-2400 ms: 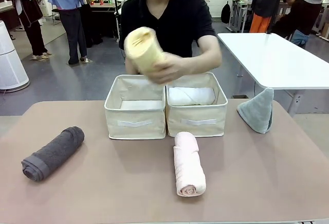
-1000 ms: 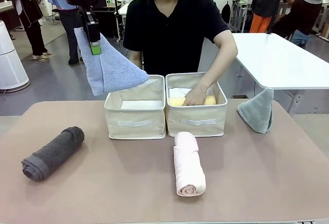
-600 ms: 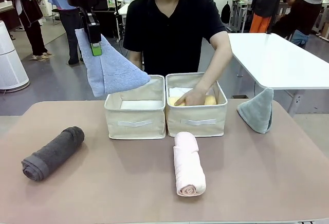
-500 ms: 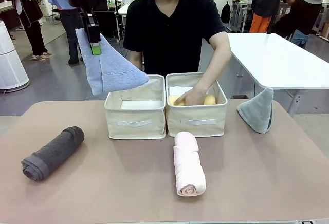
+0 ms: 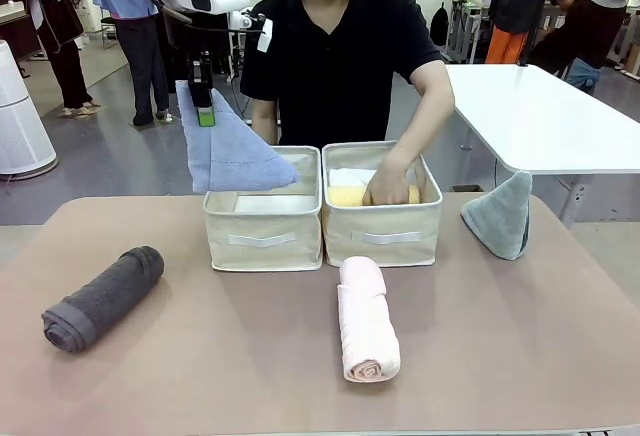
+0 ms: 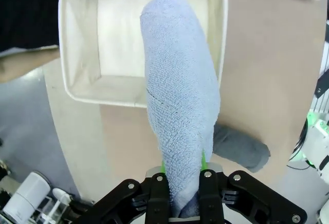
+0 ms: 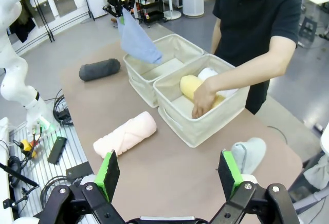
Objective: Sort the towels based on their folding style.
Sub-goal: Pick up one triangle-folded towel and place it in the left Fabric basket.
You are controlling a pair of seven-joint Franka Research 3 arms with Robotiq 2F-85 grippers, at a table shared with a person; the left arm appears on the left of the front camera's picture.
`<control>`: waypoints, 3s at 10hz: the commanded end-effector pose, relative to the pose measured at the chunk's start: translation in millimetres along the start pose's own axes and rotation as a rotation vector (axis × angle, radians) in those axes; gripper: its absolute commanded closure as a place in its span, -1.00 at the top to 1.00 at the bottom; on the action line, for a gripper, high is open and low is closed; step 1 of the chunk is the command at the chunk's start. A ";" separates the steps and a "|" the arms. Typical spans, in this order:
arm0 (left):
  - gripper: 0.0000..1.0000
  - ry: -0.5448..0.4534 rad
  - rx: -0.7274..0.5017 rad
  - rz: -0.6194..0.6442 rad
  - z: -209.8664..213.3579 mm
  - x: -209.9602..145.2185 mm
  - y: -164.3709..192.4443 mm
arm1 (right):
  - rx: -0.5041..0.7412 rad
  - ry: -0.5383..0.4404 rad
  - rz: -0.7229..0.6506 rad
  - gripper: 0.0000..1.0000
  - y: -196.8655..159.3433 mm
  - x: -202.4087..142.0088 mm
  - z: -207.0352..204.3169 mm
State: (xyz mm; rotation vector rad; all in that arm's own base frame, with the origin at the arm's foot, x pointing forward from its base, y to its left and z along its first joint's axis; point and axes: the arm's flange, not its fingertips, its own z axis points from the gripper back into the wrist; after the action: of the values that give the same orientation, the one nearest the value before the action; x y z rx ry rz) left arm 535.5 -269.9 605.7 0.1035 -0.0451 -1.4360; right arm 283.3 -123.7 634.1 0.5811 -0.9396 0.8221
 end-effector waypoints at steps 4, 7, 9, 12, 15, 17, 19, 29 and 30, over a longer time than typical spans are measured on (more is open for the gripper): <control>-0.63 -0.020 0.028 -0.137 -15.0 6.8 -5.7 | -0.008 -0.004 0.001 1.00 -0.3 -1.1 -2.8; -0.63 -0.030 0.010 -0.156 -42.6 14.0 -1.8 | -0.008 -0.004 0.001 1.00 -0.3 -1.1 -2.8; -0.63 -0.002 0.007 -0.173 -66.3 14.0 0.7 | -0.008 -0.004 0.001 1.00 -0.3 -1.1 -2.8; -0.63 -0.015 -0.035 -0.177 -91.6 14.2 4.2 | -0.008 -0.004 0.001 1.00 -0.3 -1.1 -2.8; -0.63 0.004 -0.073 -0.172 -122.0 17.9 1.9 | -0.008 -0.004 0.001 1.00 -0.3 -1.1 -2.8; -0.63 0.007 -0.100 -0.164 -138.2 22.0 0.3 | -0.008 -0.004 0.001 1.00 -0.3 -1.1 -2.8; -0.63 0.019 -0.107 -0.162 -150.4 27.0 -2.1 | -0.008 -0.004 0.001 1.00 -0.3 -1.1 -2.8; 1.00 0.042 -0.083 -0.166 -153.2 27.6 -2.7 | -0.008 -0.004 0.001 1.00 -0.3 -1.1 -2.8; 1.00 0.041 -0.079 -0.167 -151.8 27.0 -1.9 | -0.008 -0.004 0.001 1.00 -0.3 -1.1 -2.8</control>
State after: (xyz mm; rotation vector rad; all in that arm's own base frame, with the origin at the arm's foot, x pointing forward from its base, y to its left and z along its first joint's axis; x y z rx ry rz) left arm 554.2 -293.1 451.6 0.0414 0.0701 -1.6075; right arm 283.3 -123.7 634.1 0.5811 -0.9396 0.8221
